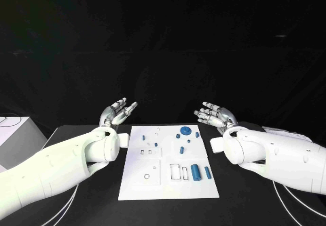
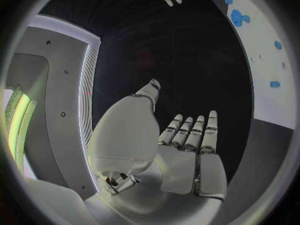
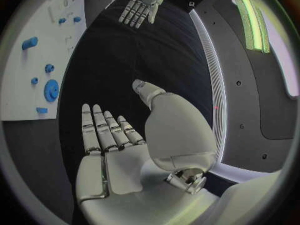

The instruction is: Assemble the parts on the task board

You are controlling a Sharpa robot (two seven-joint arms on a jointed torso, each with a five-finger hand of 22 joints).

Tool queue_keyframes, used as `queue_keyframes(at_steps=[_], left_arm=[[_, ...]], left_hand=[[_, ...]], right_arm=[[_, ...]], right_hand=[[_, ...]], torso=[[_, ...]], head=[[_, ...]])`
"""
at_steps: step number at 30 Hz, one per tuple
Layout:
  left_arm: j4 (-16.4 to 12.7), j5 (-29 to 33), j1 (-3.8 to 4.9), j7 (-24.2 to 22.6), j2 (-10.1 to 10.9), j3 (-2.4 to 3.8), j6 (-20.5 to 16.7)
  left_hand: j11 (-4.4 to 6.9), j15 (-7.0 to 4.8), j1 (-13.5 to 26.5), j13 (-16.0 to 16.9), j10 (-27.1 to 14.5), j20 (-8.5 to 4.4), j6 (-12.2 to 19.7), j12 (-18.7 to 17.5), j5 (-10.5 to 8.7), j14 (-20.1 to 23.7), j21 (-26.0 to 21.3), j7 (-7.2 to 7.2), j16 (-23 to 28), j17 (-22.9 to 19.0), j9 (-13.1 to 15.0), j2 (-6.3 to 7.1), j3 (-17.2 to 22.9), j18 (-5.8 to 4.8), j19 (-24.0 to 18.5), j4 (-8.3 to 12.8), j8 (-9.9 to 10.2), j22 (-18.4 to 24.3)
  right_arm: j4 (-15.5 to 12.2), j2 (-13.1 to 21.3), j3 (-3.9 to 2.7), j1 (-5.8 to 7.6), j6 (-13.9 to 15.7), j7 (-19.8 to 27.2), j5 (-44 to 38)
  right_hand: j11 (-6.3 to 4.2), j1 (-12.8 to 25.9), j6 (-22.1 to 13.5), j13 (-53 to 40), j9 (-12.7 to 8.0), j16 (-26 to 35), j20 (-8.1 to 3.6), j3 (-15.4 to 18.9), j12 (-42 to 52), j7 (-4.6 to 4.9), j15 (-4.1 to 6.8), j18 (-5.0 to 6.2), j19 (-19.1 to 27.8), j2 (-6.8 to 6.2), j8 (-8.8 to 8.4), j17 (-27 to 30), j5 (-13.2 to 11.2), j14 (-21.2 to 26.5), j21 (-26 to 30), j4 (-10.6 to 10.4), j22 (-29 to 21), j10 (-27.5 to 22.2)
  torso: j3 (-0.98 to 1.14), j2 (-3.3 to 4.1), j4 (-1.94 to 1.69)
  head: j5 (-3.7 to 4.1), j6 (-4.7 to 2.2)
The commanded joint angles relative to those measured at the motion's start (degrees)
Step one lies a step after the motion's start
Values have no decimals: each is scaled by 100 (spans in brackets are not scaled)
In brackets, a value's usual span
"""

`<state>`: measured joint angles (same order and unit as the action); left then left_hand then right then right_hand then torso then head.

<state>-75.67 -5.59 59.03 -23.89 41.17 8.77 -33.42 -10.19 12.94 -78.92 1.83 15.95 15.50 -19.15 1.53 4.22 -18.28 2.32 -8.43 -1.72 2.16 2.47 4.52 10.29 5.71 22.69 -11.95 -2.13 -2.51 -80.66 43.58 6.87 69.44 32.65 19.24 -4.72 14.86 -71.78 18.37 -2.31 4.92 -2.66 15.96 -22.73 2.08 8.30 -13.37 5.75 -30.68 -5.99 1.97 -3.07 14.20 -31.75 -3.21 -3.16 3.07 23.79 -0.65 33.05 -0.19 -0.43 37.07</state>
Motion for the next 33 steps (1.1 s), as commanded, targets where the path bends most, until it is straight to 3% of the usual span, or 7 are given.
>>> queue_keyframes(at_steps=[1, 9, 14, 21, 27, 31, 33], left_arm=[[73, -396, -7, 249, -38, 37, 643], [-22, -494, -10, 156, 70, 53, 731], [-135, -499, -10, 99, 174, 52, 800], [-472, -641, -10, 66, 408, 90, 824], [-893, -768, -10, 165, 659, 188, 937], [-1224, -724, -13, 222, 824, 269, 980], [-1383, -686, -15, 240, 904, 307, 997]], left_hand=[[-47, 45, -352, 17, 128, 68, -123, 43, 55, -123, 34, -440, -45, 20, 18, 10, 19, 83, 128, -84, -32, -15], [-136, 35, -476, 42, 469, 103, -315, 74, 52, -678, 91, -501, -153, 98, 42, -59, -19, 163, 299, -109, -72, -47], [-347, -88, -579, 109, 1677, 113, -1117, 158, 53, -2638, 587, -594, -565, 369, 159, -146, -42, 322, 1952, -95, -257, -255], [-36, -538, -760, 239, 3852, -189, -2809, 543, 61, -4102, 1344, -497, -1328, 1016, 418, -107, 210, 490, 3200, 17, -699, -490], [115, -763, -756, 231, 4383, -462, -3130, 480, 60, -4544, 1935, -401, -2010, 1668, 492, 111, 626, 466, 3597, -24, -856, -787], [141, -811, -707, 221, 4480, -530, -3150, 349, 57, -4548, 2294, -387, -2417, 2043, 520, 243, 866, 456, 3588, -3, -855, -1005], [146, -819, -666, 221, 4512, -545, -3151, 296, 56, -4505, 2469, -384, -2605, 2207, 534, 287, 969, 453, 3539, 13, -852, -1117]], right_arm=[[88, -20, 49, 74, -852, -532, -463], [274, 48, 81, 155, -611, -201, -2031], [406, 9, 78, 165, -445, -176, -2862], [523, -39, 59, 239, -364, -317, -4234], [667, -103, 40, 368, -580, -712, -5368], [797, -188, 34, 449, -831, -1083, -6087], [848, -234, 33, 479, -931, -1287, -6426]], right_hand=[[35, -378, 217, -22, 28, -67, 56, -131, 46, 890, -14, 154, -678, -27, 58, -41, 63, -330, -146, 34, 81, 263], [-83, -601, 1301, -120, 234, -341, 41, -231, 230, 831, 136, 281, -1233, -63, 328, -206, 20, -1697, -244, 209, 113, 1610], [-251, -706, 2409, -141, 404, -504, 14, -395, 254, 683, 342, 469, -1798, -151, 592, -268, -34, -2300, -496, 326, 164, 2765], [-547, -893, 3218, -140, 462, -1183, -562, -308, 194, 473, 861, 459, -3049, -245, 755, -668, -86, -3863, -1499, 528, 624, 3441], [-800, -850, 3777, -141, 404, -2365, -1044, -291, 148, 281, 1263, 452, -3496, -330, 744, -1694, 38, -5213, -3377, 587, 1855, 4154], [-890, -621, 3967, -159, 432, -3753, -1058, -717, 145, 227, 1310, 452, -3618, -531, 694, -2768, 129, -5250, -4343, 438, 2661, 4404], [-901, -557, 3974, -164, 477, -5259, -1011, -891, 146, 198, 1321, 214, -4172, -646, 673, -4206, 159, -5358, -5505, 382, 4136, 4430]], torso=[[0, 5, 0], [-21, 38, -26], [-25, 58, -27], [-23, 192, -59], [-22, 359, -111], [-27, 491, -148], [-29, 543, -156]], head=[[1, 0], [37, 76], [42, 95], [57, 60], [130, 6], [165, -52], [167, -60]])
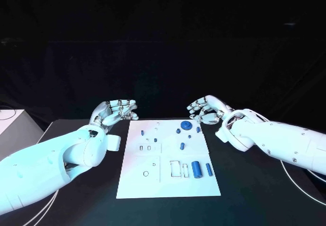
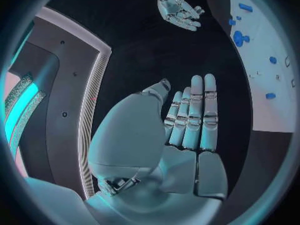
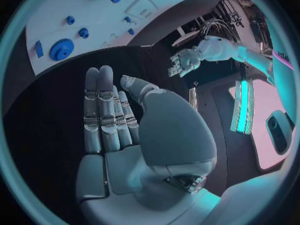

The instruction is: Assemble the parts on the task board

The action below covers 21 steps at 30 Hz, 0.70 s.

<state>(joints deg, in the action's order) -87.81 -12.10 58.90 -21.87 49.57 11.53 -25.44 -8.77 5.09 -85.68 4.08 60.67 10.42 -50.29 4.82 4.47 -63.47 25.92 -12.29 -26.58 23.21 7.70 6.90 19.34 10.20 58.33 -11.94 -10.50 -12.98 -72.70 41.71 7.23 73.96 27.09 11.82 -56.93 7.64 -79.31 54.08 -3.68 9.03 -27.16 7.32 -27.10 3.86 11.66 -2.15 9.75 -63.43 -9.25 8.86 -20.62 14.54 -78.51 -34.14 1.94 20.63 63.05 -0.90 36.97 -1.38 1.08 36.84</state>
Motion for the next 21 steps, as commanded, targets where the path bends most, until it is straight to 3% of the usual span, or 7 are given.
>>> queue_keyframes(at_steps=[1, 4, 7, 16, 21], left_arm=[[-232, -21, -2, 45, 95, 46, 209], [-446, 16, -5, 72, 204, 91, 250], [-613, 33, -7, 90, 281, 127, 279], [-928, 46, -10, 116, 384, 197, 340], [-1008, -8, -10, 178, 421, 210, 303]], left_hand=[[7, -43, 29, -4, 49, -46, -36, -54, 27, 15, 204, 4, -224, 181, 17, 69, 110, 5, -40, 26, -14, -131], [20, -66, 87, -3, 74, -72, -42, -88, 24, 26, 490, 14, -532, 396, 38, 111, 225, 4, -87, 66, -16, -314], [24, -74, 145, -2, 89, -83, -49, -93, 21, 72, 707, 15, -775, 550, 57, 144, 304, 2, -164, 93, -20, -459], [27, -78, 229, -2, 86, -82, -53, -97, 17, 166, 1026, 21, -1105, 725, 87, 179, 424, 7, -302, 134, -26, -674], [27, -78, 246, -2, 84, -82, -50, -97, 17, 176, 1065, 20, -1143, 741, 90, 184, 435, 7, -320, 135, -25, -700]], right_arm=[[70, -66, -3, 38, -406, -627, -1337], [124, -134, -5, 77, -499, -932, -1805], [169, -200, -6, 105, -596, -1208, -2200], [297, -407, -7, 139, -775, -1815, -3069], [350, -507, -8, 145, -832, -1986, -3229]], right_hand=[[-182, 219, 406, -30, 90, -3268, -144, -508, -30, -146, 181, -239, -1046, -351, -17, -2903, 132, -695, -2726, -155, 2790, 513], [-194, 269, 416, -47, 166, -4285, -121, -604, -24, -154, 167, -424, -1501, -443, -1, -3938, 176, -774, -3589, -210, 3946, 544], [-182, 303, 424, -53, 217, -4657, -108, -628, -34, -158, 151, -503, -1682, -500, 17, -4328, 215, -794, -3939, -238, 4434, 495], [-193, 414, 409, -116, 319, -5014, -97, -575, -11, -213, 149, -656, -2053, -596, 49, -4636, 224, -799, -4560, -327, 5321, 369], [-232, 476, 325, -215, 372, -5242, -119, -573, 29, -240, 176, -743, -2246, -604, 31, -4892, 297, -832, -4882, -391, 5796, 511]], torso=[[-9, 180, -43], [-21, 264, -68], [-34, 328, -92], [-71, 492, -201], [-73, 553, -244]], head=[[24, -61], [57, -101], [90, -136], [155, -180], [188, -195]])
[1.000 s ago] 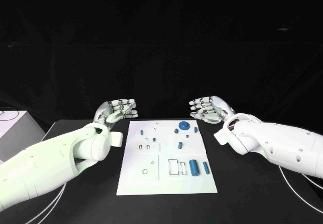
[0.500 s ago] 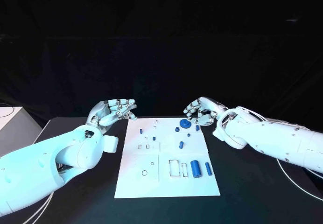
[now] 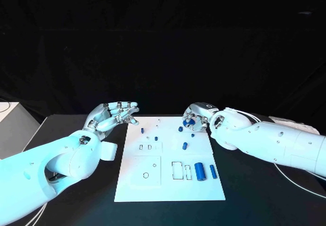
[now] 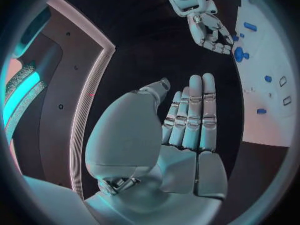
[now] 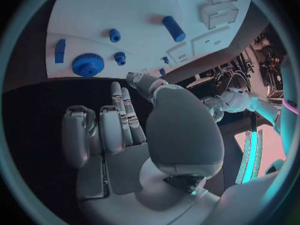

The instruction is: Assemble the parts on the task board

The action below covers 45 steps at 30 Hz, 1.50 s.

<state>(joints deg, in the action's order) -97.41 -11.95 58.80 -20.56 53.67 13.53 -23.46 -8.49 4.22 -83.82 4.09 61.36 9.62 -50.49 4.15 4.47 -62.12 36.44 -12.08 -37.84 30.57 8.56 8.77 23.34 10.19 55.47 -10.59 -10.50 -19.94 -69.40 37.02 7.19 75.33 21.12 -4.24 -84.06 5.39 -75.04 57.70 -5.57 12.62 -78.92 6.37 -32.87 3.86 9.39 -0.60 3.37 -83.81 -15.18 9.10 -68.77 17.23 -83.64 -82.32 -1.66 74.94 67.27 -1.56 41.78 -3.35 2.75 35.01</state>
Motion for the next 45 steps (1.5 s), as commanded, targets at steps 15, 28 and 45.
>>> queue_keyframes(at_steps=[15, 28, 45], left_arm=[[-175, -112, 0, 140, 103, 44, 56], [-170, -120, 1, 158, 121, 76, 57], [-185, -135, 1, 185, 135, 98, 71]], left_hand=[[2, 6, 101, 0, 26, -1, -38, -25, 16, 44, 74, 1, -82, 30, 13, 12, 44, 11, -56, -8, -31, -45], [-2, 6, 112, -1, 20, 0, -31, -28, 15, 47, 95, -6, -102, 36, 14, 21, 47, 12, -65, -7, -27, -58], [-2, 6, 112, -1, 20, 0, -31, -28, 15, 47, 95, -6, -102, 36, 14, 21, 47, 12, -65, -7, -27, -58]], right_arm=[[33, -160, -6, 23, -444, -597, -766], [72, -227, -6, 25, -539, -683, -875], [138, -316, -6, 27, -453, -715, -885]], right_hand=[[50, 74, -43, 0, 95, -117, 0, 39, -33, 15, -20, 6, -33, -36, 34, -46, -28, -283, 260, -61, -171, -227], [58, 92, -31, 3, 119, -124, 8, 87, -28, 18, -27, 18, -17, -30, 47, -31, -74, -273, 300, -84, -229, -290], [42, 65, 19, -31, 171, -142, 7, 61, 18, 6, -19, 18, -24, 90, 88, -15, -69, -263, 304, -129, -221, -221]], torso=[[-8, 209, -85], [-14, 298, -98], [-23, 389, -109]], head=[[78, -37], [80, -70], [82, -105]])
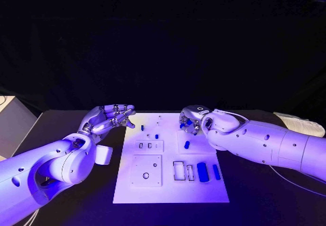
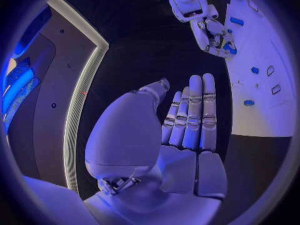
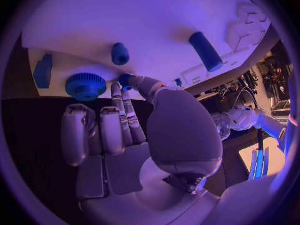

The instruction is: Assemble the parts on the task board

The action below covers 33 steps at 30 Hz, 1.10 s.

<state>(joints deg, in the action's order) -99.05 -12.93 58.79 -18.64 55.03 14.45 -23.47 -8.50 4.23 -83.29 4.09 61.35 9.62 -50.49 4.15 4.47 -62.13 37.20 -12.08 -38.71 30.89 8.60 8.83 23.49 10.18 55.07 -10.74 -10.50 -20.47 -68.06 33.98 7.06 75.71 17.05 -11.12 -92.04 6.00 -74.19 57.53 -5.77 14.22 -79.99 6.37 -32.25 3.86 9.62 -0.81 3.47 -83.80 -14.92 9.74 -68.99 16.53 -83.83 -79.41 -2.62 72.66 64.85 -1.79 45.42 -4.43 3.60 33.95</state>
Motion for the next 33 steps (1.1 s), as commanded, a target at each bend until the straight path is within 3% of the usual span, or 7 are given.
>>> queue_keyframes(at_steps=[1, 8, 11, 24, 33], left_arm=[[-20, -39, 2, -5, 0, 7, 73], [-19, -41, 2, 4, 7, 9, 77], [-16, -42, 2, 10, 11, 10, 81], [3, -44, 2, 16, 17, 11, 95], [7, -44, 2, 17, 22, 12, 109]], left_hand=[[-1, 6, 59, -2, 21, -1, -32, -28, 16, 47, 20, -7, -14, 5, 10, 14, 32, 13, -25, 9, -27, -5], [-1, 6, 59, -2, 21, -1, -32, -28, 16, 47, 20, -7, -14, 5, 10, 14, 32, 13, -25, 9, -27, -5], [-4, 8, 65, -3, 17, 1, -29, -30, 15, 53, 37, -10, -29, 10, 11, 14, 40, 13, -34, 10, -26, -16], [-3, 8, 62, -3, 16, 1, -29, -30, 15, 55, 44, -9, -35, 11, 12, 11, 46, 13, -38, 13, -26, -21], [-2, 7, 56, -3, 16, 1, -32, -29, 14, 61, 59, -8, -46, 14, 14, 9, 57, 13, -46, 21, -28, -31]], right_arm=[[5, -13, 8, -11, -37, -27, -88], [-17, 0, 8, -10, 110, -40, -104], [-49, 13, 7, -10, 287, -42, -125], [-216, -9, -35, 15, 1012, -224, -244], [6, -296, -63, 79, 1213, -327, -288]], right_hand=[[-25, -26, 43, -17, 18, -39, 5, -10, 25, -22, 5, 7, -29, 78, 30, 5, 3, -244, 9, -35, 15, 40], [-158, -204, 275, -159, 208, -106, -82, -138, 160, -145, 111, -40, -118, 246, 226, -46, -36, -251, -135, 45, 258, 448], [-218, -294, 345, -244, 314, -131, -131, -199, 215, -190, 160, -67, -165, 313, 310, -66, -192, -256, -220, 118, 395, 600], [-248, -331, 358, -319, 399, -150, -161, -208, 256, -207, 189, -98, -212, 310, 358, -88, -191, -258, -313, 185, 545, 681], [-246, -335, 345, -328, 411, -152, -164, -211, 249, -204, 189, -100, -214, 295, 357, -87, -182, -258, -318, 201, 554, 670]], torso=[[0, 29, 1], [-2, 47, 3], [-2, 59, 0], [-21, 87, -11], [-32, 119, -26]], head=[[-4, 5], [-8, 0], [-11, -12], [-1, -85], [0, -124]])
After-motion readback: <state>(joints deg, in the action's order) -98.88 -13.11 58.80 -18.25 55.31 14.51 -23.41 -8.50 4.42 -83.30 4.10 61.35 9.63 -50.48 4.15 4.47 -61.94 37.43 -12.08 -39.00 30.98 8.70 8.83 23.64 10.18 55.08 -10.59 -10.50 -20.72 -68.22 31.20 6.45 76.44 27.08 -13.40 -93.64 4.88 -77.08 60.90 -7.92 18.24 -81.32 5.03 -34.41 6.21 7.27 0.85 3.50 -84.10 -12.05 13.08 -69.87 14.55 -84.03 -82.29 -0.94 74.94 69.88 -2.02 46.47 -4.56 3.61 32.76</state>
